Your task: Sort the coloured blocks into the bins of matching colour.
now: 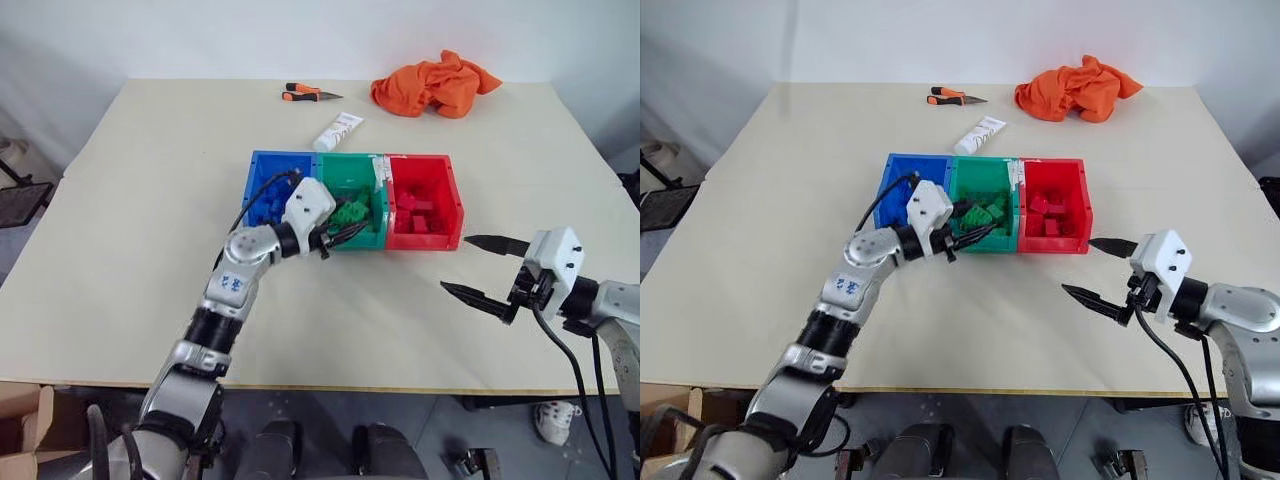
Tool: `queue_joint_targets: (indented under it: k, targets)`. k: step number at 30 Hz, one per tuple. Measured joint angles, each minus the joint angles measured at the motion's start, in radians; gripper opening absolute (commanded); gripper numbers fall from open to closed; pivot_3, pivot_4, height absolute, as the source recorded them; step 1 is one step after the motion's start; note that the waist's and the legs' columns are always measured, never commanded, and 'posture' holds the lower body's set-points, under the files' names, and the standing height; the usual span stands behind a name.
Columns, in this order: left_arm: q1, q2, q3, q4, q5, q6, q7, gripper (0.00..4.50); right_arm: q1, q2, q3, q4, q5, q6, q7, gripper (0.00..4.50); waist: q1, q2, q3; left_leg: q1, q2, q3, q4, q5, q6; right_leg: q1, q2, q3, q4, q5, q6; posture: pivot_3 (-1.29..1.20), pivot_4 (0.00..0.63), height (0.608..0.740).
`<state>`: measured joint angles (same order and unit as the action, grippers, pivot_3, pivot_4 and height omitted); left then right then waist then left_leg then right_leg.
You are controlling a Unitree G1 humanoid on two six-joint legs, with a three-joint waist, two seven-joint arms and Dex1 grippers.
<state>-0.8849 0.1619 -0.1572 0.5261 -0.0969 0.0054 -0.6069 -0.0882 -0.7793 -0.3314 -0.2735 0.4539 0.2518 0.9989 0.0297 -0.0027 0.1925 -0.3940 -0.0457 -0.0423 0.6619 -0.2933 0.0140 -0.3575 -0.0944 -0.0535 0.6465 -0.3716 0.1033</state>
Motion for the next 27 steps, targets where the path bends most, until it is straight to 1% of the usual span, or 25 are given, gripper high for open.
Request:
queue_joint_targets:
  k: [1, 3, 6, 7, 11, 13, 15, 17, 20, 22, 25, 27]
  targets:
    - [-0.058, -0.011, 0.005, 0.082, 0.014, -0.028, 0.025, 2.70, 0.014, 0.008, -0.004, -0.024, 0.007, 0.006, -0.014, 4.50, 0.001, -0.001, 0.000, 0.000, 0.000, 0.000, 0.000, 0.000, 0.000, 0.000, 0.000, 0.000, 0.000, 0.000, 0.000, 0.00, 0.150, 0.740]
    - [-0.148, -0.028, 0.019, 0.206, 0.035, -0.073, 0.061, 3.32, 0.042, 0.020, -0.011, -0.053, 0.013, 0.014, -0.041, 4.50, 0.000, -0.001, 0.001, -0.001, -0.001, 0.001, 0.000, 0.000, 0.000, 0.000, 0.000, 0.000, 0.000, 0.001, 0.002, 0.00, 0.150, 0.740]
    - [-0.200, -0.039, 0.024, 0.315, 0.049, -0.133, 0.069, 4.28, 0.064, 0.027, -0.025, -0.079, 0.021, 0.017, -0.073, 4.50, -0.005, -0.001, 0.001, 0.000, -0.002, 0.002, -0.001, 0.000, 0.001, -0.001, -0.001, -0.001, 0.000, 0.001, 0.003, 0.00, 0.150, 0.740]
    - [-0.200, -0.041, 0.024, 0.330, 0.051, -0.145, 0.064, 4.46, 0.064, 0.027, -0.029, -0.081, 0.022, 0.017, -0.078, 4.50, -0.005, -0.002, 0.001, -0.001, -0.001, 0.002, -0.001, 0.000, 0.001, -0.002, -0.001, -0.002, 0.000, 0.001, 0.003, 0.00, 0.150, 0.740]
    - [-0.186, -0.027, 0.025, 0.328, 0.046, -0.171, -0.009, 4.46, 0.061, 0.026, -0.028, -0.079, 0.031, 0.017, -0.084, 4.50, -0.005, -0.002, 0.001, 0.000, -0.001, 0.002, -0.001, 0.000, 0.001, -0.002, 0.000, -0.001, 0.001, 0.001, 0.003, 0.00, 0.150, 0.740]
    - [-0.150, -0.001, 0.031, 0.264, 0.030, -0.162, -0.064, 4.46, 0.046, 0.025, -0.024, -0.070, 0.033, 0.016, -0.078, 4.50, -0.007, -0.002, 0.001, 0.000, -0.001, 0.002, 0.000, 0.000, 0.001, -0.002, 0.000, 0.000, 0.001, 0.001, 0.003, 0.00, 0.150, 0.740]
    - [-0.080, 0.048, 0.041, 0.142, -0.002, -0.118, -0.129, 4.46, 0.002, 0.019, -0.012, -0.043, 0.033, 0.015, -0.066, 4.50, -0.014, -0.002, 0.001, 0.000, -0.001, 0.002, -0.001, 0.000, 0.001, -0.002, 0.000, 0.002, 0.002, 0.001, 0.002, 0.00, 0.150, 0.740]
    - [0.005, 0.114, 0.051, 0.011, -0.035, -0.057, -0.192, 4.46, -0.038, 0.006, 0.006, -0.012, 0.033, 0.013, -0.048, 4.50, -0.018, -0.002, 0.001, 0.000, 0.000, 0.001, 0.000, 0.000, 0.000, -0.002, 0.000, 0.004, 0.002, 0.001, 0.002, 0.00, 0.150, 0.740]
    - [0.166, 0.263, 0.078, -0.188, -0.080, 0.060, -0.280, 4.46, -0.098, 0.000, 0.038, 0.052, 0.031, 0.009, -0.010, 4.50, -0.030, -0.002, 0.001, 0.001, 0.001, 0.001, -0.001, 0.000, 0.000, -0.002, 0.000, 0.005, 0.003, 0.001, 0.002, 0.00, 0.150, 0.740]
    - [0.263, 0.355, 0.110, -0.288, -0.107, 0.132, -0.317, 4.46, -0.136, -0.003, 0.066, 0.097, 0.029, 0.007, 0.019, 4.50, -0.030, -0.002, 0.001, 0.001, 0.001, 0.001, -0.001, 0.000, 0.000, -0.002, 0.000, 0.005, 0.003, 0.001, 0.002, 0.00, 0.150, 0.740]
    - [0.379, 0.480, 0.168, -0.395, -0.142, 0.211, -0.358, 4.46, -0.200, -0.006, 0.099, 0.157, 0.021, -0.013, 0.062, 4.50, -0.030, -0.001, 0.001, 0.001, 0.001, 0.000, -0.001, 0.000, 0.001, -0.001, -0.001, 0.005, -0.001, 0.001, 0.002, 0.00, 0.150, 0.740]
    - [0.449, 0.539, 0.216, -0.448, -0.165, 0.242, -0.376, 4.46, -0.250, -0.005, 0.129, 0.197, 0.016, -0.019, 0.088, 4.50, -0.026, -0.001, 0.001, 0.001, 0.000, -0.001, -0.001, -0.001, 0.001, 0.000, -0.001, 0.005, -0.003, 0.001, 0.002, 0.00, 0.150, 0.740]
